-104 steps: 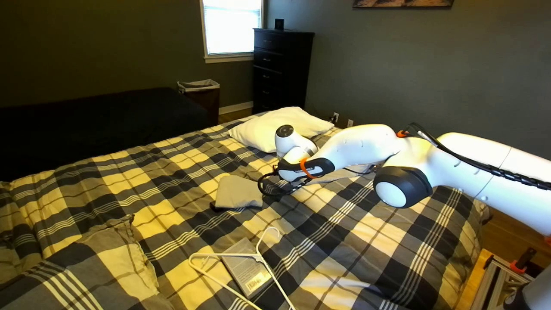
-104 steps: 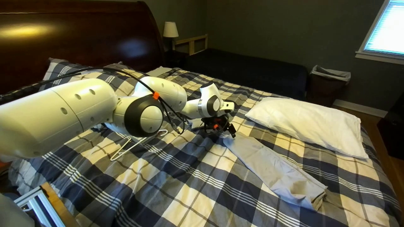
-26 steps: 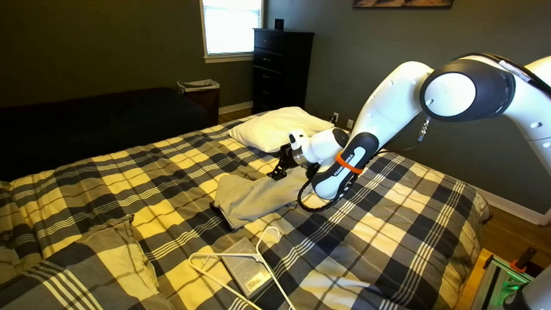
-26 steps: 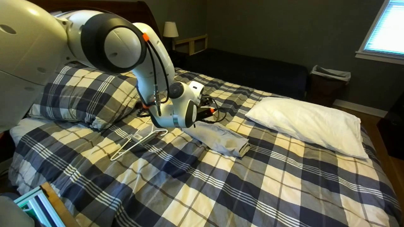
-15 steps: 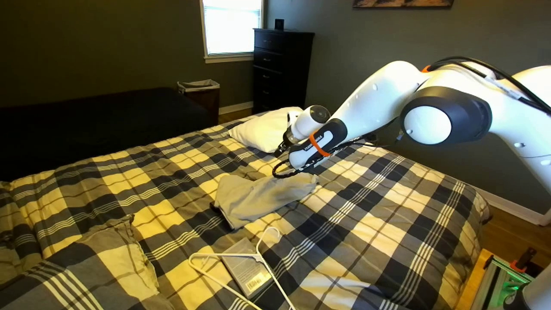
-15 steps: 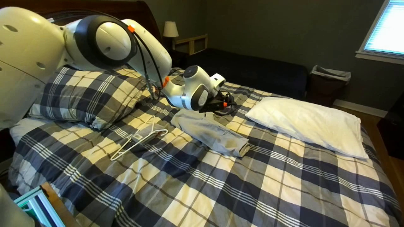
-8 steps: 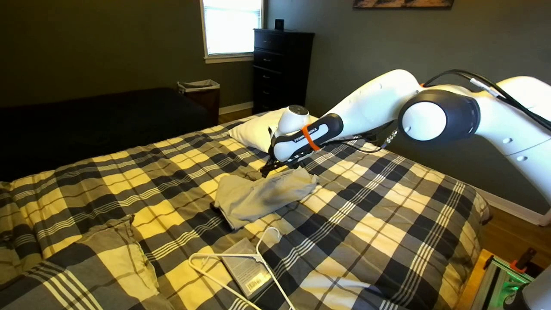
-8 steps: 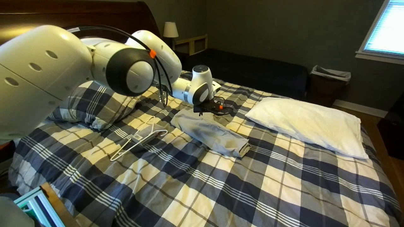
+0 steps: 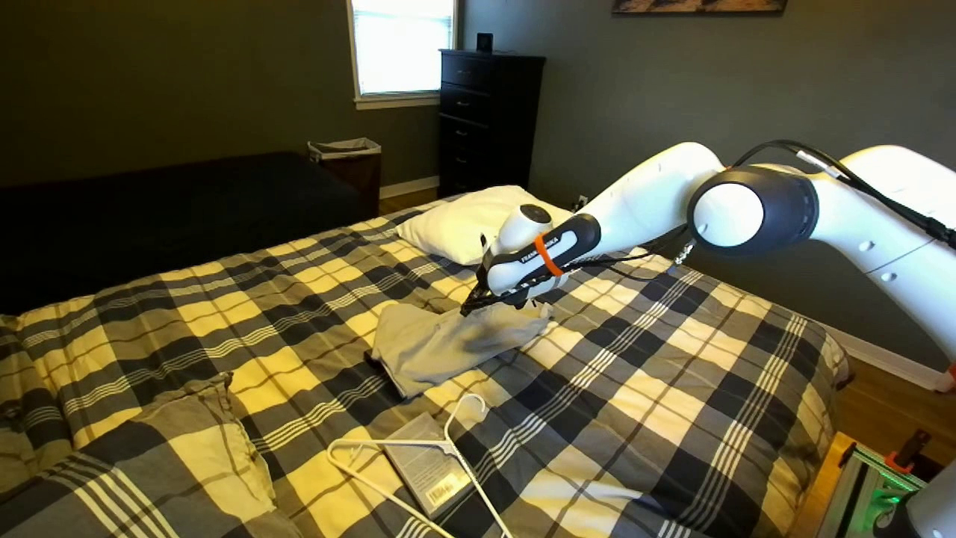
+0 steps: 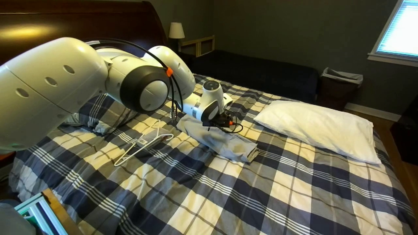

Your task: Unfold the cloth on the bed

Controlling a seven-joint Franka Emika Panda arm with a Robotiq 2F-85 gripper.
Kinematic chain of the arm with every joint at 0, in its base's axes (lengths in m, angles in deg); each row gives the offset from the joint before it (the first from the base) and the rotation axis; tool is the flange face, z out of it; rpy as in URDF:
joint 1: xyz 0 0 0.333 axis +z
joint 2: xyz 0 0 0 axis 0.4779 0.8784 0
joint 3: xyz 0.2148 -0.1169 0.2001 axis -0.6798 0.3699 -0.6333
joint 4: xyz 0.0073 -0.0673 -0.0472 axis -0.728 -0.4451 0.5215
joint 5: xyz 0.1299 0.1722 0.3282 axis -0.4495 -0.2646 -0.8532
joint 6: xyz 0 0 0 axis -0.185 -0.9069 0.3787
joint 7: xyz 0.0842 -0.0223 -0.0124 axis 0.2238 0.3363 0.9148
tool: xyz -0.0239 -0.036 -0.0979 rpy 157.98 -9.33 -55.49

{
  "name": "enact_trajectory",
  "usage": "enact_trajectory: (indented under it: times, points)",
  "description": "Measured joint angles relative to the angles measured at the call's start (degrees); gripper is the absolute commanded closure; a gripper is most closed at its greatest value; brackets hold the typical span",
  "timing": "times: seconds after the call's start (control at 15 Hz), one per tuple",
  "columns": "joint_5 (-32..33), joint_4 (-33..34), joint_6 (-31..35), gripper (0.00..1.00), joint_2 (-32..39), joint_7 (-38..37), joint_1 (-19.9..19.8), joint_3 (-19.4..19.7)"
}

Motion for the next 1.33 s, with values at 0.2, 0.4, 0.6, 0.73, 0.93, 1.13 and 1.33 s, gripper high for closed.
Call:
enact_trajectory:
  times: [0.2,0.4,0.6,0.73,0.93,1.13,1.33]
  points:
    - [4.6,-1.0,4.5,0.00,0.0,-0.1,0.9,3.4]
    - [10.6,-0.2,4.1,0.00,-0.3,2.2,0.9,5.7]
    - [15.6,1.6,2.8,0.00,-0.6,5.9,0.8,6.8]
    - [17.6,3.4,1.2,0.00,-0.6,10.3,0.7,6.2]
    - [18.5,5.7,-2.2,0.00,0.0,15.0,1.0,5.3]
    - [18.5,6.2,-2.3,0.00,0.3,15.7,1.1,5.3]
    - [18.4,6.2,-3.7,0.00,0.5,18.0,0.6,3.4]
